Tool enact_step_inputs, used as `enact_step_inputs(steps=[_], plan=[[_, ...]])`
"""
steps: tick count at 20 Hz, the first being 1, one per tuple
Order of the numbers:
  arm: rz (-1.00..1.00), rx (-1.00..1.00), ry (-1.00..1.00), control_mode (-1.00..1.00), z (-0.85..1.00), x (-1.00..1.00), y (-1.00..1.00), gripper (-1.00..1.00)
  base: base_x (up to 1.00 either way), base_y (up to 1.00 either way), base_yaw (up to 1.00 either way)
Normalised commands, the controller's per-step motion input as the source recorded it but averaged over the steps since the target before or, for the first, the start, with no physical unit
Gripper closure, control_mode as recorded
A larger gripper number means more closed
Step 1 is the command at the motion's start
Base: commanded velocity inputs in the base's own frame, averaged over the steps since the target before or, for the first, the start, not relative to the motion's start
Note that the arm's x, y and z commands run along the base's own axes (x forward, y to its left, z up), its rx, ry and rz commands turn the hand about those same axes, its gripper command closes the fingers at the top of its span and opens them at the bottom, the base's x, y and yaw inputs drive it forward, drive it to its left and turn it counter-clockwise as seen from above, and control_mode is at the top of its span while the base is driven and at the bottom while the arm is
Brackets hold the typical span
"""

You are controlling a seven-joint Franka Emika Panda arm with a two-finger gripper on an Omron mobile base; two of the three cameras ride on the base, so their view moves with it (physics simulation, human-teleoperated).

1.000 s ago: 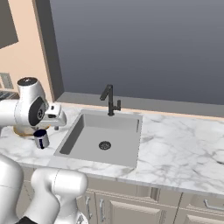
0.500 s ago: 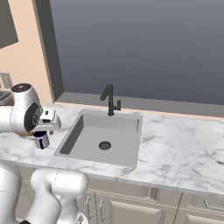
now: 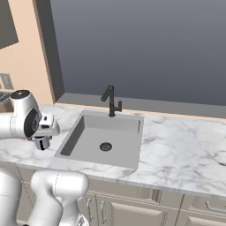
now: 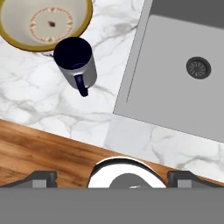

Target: Pick the mug and place it in the sink. Pick the bowl and place it in the open cabinet and then close the cabinet.

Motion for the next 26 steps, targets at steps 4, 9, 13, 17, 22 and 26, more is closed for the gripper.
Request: enact_step_inputs(steps=[4,9,13,17,22,26], plan=[[0.00,0.00,0.00,-1.00,-0.21,0.00,0.14,-1.00,0.00,0.00,0.00],[0.00,0.00,0.00,-1.00,-0.18,0.00,0.20,-1.00,0.00,0.00,0.00],[0.00,0.00,0.00,-1.00,-0.19,0.00,0.23,-1.00,0.00,0.00,0.00],[0.00,0.00,0.00,-1.00,-0.18,0.00,0.17,-1.00,0.00,0.00,0.00],[0.00,0.00,0.00,-1.00,-0.19,0.02,0.06,-1.00,0.00,0.00,0.00],[0.00,0.03,0.00,-1.00,-0.13,0.11,0.00,-1.00,0.00,0.00,0.00]])
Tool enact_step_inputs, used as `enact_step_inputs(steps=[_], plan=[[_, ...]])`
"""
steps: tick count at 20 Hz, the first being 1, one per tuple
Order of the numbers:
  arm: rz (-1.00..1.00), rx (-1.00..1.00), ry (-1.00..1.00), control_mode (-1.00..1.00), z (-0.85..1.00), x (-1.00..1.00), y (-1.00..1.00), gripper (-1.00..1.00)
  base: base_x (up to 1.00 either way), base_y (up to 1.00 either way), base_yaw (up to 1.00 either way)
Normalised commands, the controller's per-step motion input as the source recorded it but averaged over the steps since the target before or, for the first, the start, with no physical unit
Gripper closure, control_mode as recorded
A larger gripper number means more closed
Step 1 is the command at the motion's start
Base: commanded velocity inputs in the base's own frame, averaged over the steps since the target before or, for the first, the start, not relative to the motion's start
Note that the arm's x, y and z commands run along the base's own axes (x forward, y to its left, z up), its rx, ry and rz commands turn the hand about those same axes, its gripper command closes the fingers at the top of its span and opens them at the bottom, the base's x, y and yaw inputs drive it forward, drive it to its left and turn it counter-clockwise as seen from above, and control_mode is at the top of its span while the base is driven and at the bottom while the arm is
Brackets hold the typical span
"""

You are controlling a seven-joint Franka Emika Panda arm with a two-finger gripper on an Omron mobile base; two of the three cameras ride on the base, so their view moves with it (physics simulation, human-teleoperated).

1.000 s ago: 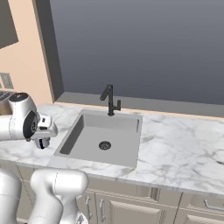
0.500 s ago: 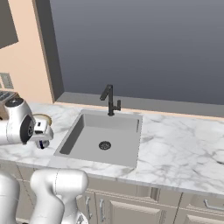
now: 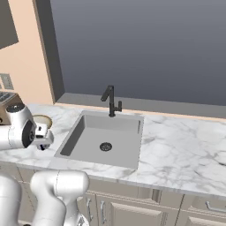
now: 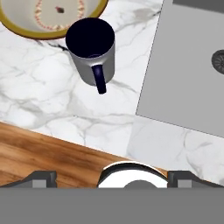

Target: Pick the mug and place it in the sink. Pick the bowl and place it in the open cabinet and then close the cabinet.

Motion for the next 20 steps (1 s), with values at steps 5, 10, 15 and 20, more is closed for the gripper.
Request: enact_step_inputs(steps=[5,10,15,20], plan=[[0.00,0.03,0.00,-1.00,-0.15,0.12,0.01,-1.00,0.00,0.00,0.00],[0.00,0.03,0.00,-1.00,-0.22,0.12,0.07,-1.00,0.00,0.00,0.00],[0.00,0.00,0.00,-1.00,-0.18,0.14,0.09,-1.00,0.00,0.00,0.00],[0.00,0.00,-0.01,-1.00,-0.06,0.16,0.04,-1.00,0.00,0.00,0.00]])
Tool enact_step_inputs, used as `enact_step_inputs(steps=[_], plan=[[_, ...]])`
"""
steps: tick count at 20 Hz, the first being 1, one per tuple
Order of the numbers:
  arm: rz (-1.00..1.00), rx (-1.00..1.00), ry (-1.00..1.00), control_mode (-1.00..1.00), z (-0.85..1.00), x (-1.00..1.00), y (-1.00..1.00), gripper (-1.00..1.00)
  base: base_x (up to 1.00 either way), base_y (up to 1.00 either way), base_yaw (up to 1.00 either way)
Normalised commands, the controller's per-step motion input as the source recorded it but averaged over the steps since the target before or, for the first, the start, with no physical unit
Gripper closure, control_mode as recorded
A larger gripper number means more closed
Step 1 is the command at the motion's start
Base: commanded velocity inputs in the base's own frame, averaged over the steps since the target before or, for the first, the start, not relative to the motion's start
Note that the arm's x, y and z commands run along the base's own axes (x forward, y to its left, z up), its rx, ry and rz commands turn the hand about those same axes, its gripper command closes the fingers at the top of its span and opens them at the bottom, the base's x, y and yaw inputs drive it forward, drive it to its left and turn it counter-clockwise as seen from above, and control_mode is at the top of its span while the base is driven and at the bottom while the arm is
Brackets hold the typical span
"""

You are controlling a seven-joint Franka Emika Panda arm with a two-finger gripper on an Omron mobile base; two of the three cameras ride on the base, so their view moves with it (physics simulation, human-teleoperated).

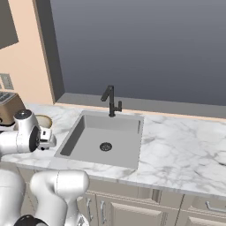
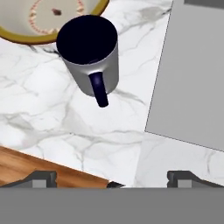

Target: Pick the mug and place it in the sink. Pick the bowl and place it in the open cabinet and then close the cabinet.

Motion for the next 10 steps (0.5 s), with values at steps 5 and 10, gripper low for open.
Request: enact_step_inputs(steps=[5,10], plan=[[0.00,0.00,0.00,-1.00,0.00,0.24,0.07,-1.00,0.00,0.00,0.00],[0.00,0.00,0.00,-1.00,-0.05,0.22,0.16,-1.00,0.00,0.00,0.00]])
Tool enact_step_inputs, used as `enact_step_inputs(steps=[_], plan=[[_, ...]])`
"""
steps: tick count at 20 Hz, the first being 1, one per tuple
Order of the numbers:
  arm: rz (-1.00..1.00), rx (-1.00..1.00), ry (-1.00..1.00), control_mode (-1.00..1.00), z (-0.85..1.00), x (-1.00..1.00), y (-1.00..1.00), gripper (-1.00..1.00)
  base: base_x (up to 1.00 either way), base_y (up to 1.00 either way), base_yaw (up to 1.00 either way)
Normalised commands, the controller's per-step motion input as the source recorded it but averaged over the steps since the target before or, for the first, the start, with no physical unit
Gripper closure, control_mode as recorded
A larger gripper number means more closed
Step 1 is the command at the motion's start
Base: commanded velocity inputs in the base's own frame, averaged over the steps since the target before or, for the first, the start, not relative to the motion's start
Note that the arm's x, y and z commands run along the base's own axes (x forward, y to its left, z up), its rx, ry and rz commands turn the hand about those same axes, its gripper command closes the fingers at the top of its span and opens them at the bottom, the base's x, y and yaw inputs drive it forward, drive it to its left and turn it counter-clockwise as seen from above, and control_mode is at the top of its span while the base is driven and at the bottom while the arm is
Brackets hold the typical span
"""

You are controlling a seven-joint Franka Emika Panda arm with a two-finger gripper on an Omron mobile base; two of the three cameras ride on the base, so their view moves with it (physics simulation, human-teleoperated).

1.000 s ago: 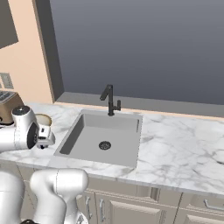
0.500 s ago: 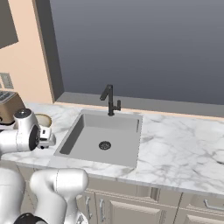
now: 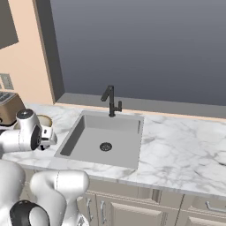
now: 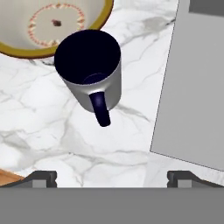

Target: Pick the mug and place it in the sink. Pick the bowl and place it in the open cabinet and then close the cabinet.

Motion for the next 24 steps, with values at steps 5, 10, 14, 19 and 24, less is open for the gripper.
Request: enact_step_inputs(steps=[5,10,14,19,24], plan=[[0.00,0.00,0.00,-1.00,-0.09,0.17,0.13,-1.00,0.00,0.00,0.00],[0.00,0.01,0.00,-1.00,-0.11,0.14,0.02,-1.00,0.00,0.00,0.00],[0.00,0.01,0.00,-1.00,-0.23,0.12,0.06,-1.00,0.00,0.00,0.00],[0.00,0.01,-0.04,-1.00,-0.26,0.16,0.15,-1.00,0.00,0.00,0.00],[0.00,0.01,-0.05,-1.00,-0.20,0.31,0.03,-1.00,0.00,0.00,0.00]])
